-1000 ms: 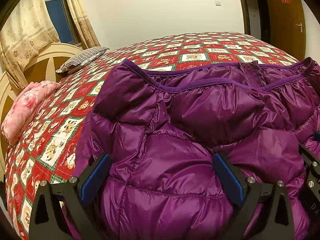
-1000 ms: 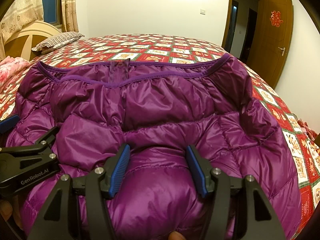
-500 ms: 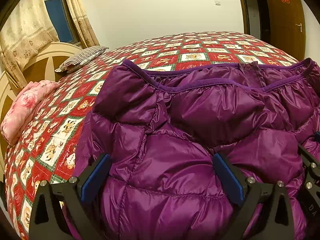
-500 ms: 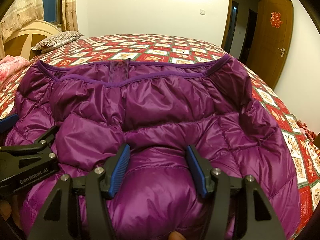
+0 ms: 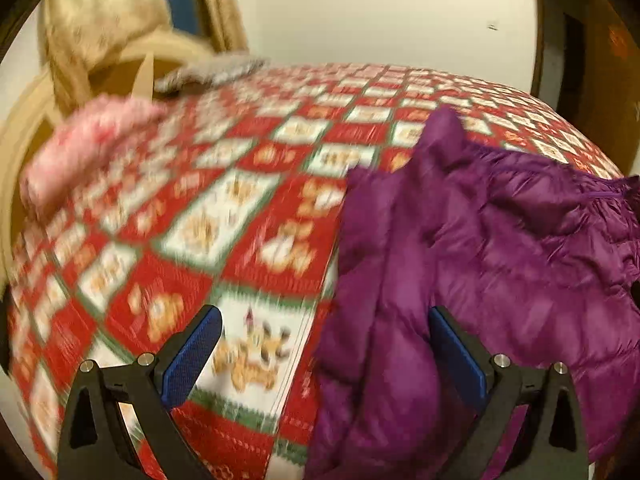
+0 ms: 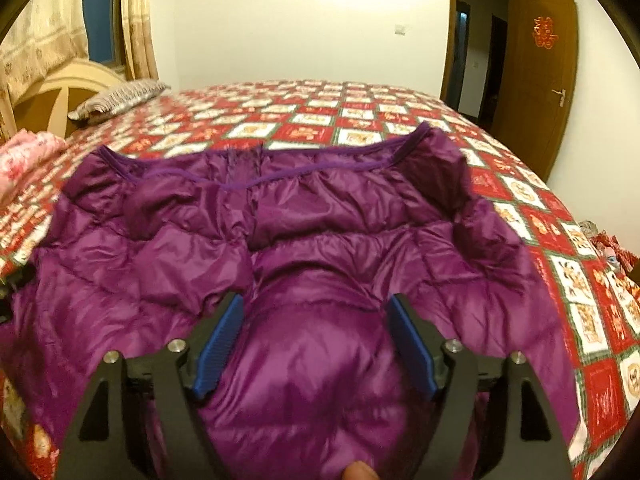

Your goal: Fold large clothes

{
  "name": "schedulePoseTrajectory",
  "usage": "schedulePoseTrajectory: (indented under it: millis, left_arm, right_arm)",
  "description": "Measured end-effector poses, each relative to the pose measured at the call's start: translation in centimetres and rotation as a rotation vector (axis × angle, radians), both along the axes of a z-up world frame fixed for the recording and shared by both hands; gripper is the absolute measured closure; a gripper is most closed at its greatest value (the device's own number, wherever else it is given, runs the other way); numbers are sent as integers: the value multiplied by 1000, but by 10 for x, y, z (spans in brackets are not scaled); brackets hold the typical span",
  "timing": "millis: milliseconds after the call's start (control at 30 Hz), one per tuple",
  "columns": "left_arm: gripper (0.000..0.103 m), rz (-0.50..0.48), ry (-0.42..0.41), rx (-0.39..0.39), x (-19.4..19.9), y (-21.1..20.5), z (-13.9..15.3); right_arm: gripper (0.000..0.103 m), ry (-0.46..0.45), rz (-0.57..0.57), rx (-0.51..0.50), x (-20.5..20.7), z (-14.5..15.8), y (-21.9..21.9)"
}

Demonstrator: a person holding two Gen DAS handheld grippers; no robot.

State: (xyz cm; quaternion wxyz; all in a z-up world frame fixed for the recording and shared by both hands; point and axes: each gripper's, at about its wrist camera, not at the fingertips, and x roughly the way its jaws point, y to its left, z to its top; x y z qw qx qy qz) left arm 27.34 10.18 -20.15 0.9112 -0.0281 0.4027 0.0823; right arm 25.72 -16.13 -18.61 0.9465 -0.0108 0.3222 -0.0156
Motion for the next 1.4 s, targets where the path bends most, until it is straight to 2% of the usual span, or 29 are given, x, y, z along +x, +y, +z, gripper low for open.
schedulePoseTrajectory:
  millis: [100,200,267,367,400,433,467,500,567,633,700,767,933,1067,1167,1333,1400]
  left_arm:
    - [1,-2,14,-85,1,2,-10]
    - [1,-16,26,-148,11,-2,-17]
    - [1,-25,50,-217,20,0,-23]
    - [4,-32,53,-271,23,1,-25]
    - [18,-44,46,-272,23,-1,-24]
    - [44,-84,31,-294,22,-4,-23]
    - [53,-123,22,-318,21,-7,-22]
    - [64,-152,15,-308,20,-14,-19]
    - [78,-184,2,-276,19,-21,-14]
    - [86,-189,-5,-272,19,-19,-11]
    - [89,-189,-13,-292,17,-12,-7]
    - [91,-199,-31,-285,13,-7,-2]
    - [92,-197,-69,-275,0,7,7]
    - [92,-161,-94,-280,-15,35,15]
    - [93,-138,-109,-268,-24,57,20]
    - [93,-97,-126,-255,-42,86,26]
    - [93,-88,-141,-268,-48,94,30]
  right_arm:
    - [20,-12,4,20,-12,-2,-2]
    - [20,-34,5,10,-19,-3,-11]
    - [19,-40,7,19,-22,-1,-19]
    - [17,-51,-1,13,-26,3,-32]
    - [16,-55,-5,14,-26,3,-38]
    - [16,-54,-8,16,-27,3,-41]
    - [16,-54,-10,18,-28,3,-44]
    - [16,-53,-9,18,-29,2,-43]
    - [16,-43,-5,9,-28,-1,-44]
    - [16,-45,-4,-1,-29,-1,-47]
    - [16,-46,-2,-10,-27,1,-39]
    - [16,-55,2,-15,-24,6,-50]
    - [16,-47,28,-50,-18,10,-43]
    - [16,-40,48,-98,-10,8,-21]
    - [16,-12,93,-95,-9,1,9]
    - [16,-47,176,-127,-20,3,41]
    - [16,-14,182,-162,-14,-6,53]
